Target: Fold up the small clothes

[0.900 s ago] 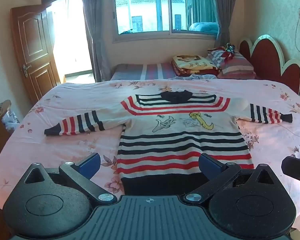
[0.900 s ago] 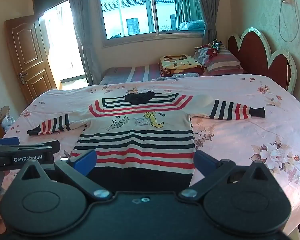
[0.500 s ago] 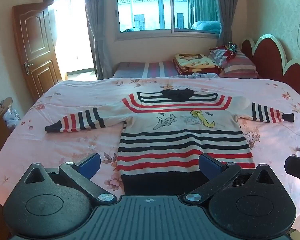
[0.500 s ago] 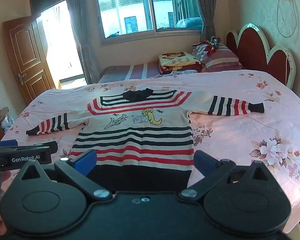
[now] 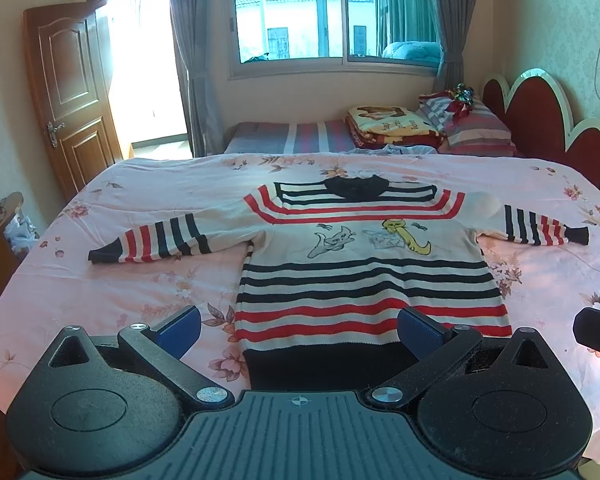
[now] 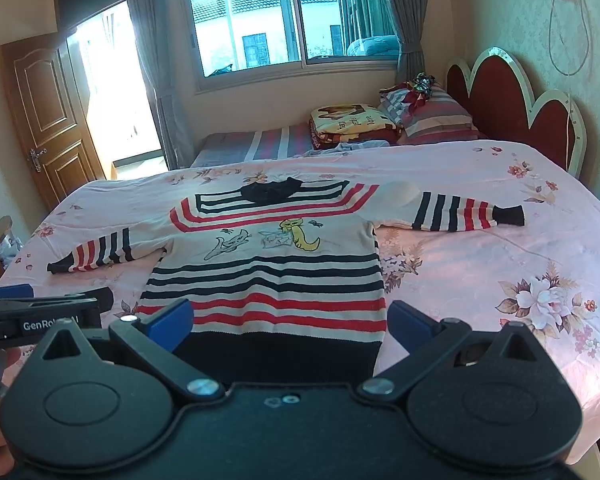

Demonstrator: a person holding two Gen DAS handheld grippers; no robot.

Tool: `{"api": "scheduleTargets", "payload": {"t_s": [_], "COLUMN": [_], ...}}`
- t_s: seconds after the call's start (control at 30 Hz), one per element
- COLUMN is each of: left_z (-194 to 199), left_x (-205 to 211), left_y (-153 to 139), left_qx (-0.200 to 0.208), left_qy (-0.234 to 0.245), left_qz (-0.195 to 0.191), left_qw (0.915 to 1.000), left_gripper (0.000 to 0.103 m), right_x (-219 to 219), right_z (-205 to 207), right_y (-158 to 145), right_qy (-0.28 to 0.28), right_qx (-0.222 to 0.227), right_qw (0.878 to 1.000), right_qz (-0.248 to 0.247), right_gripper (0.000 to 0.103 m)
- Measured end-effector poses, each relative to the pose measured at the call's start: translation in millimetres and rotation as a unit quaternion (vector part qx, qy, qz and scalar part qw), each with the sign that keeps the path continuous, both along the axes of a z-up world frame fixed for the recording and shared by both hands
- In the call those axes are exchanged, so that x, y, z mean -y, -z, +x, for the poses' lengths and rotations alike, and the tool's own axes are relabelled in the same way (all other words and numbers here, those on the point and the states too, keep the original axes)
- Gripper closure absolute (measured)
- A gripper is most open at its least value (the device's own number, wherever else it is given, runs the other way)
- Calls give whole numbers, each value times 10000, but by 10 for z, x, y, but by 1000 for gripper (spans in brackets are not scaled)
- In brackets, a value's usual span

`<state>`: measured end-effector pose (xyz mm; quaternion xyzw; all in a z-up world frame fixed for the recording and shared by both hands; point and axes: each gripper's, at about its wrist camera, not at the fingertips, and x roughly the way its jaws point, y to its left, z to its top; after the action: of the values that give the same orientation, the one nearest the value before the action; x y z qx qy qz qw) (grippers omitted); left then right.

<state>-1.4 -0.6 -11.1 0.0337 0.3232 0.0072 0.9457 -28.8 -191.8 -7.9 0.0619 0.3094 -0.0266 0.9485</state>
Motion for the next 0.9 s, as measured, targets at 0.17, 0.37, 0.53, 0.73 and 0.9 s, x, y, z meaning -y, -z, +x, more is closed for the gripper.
{"api": "scheduleTargets", "payload": {"t_s": [0.17, 0.37, 0.53, 0.73, 0.9], "left_z": [27, 74, 100, 146, 168], "left_x": [-14, -80, -117, -169, -218], "left_y": [19, 44, 62, 87, 107], "left_qx": [-23, -41, -41, -67, -57], "left_qy": [-7, -39, -53, -75, -106], "left_qz": [-19, -70, -69, -89, -117], "left_qw": [10000, 10000, 10000, 9999, 9999], "left_gripper": [0, 0, 0, 0, 0], "right_x": [1, -23, -31, -53, -87], "right_z": [15, 30, 45, 94, 126], "right_y": [5, -2, -1, 4, 9], "right_qy": [20, 39, 39, 36, 51], "right_qx": [4, 13, 10, -9, -45], "right_qw": [10000, 10000, 10000, 10000, 10000], "right_qz": [-19, -35, -42, -54, -40], "right_gripper": [1, 1, 1, 1, 1]}}
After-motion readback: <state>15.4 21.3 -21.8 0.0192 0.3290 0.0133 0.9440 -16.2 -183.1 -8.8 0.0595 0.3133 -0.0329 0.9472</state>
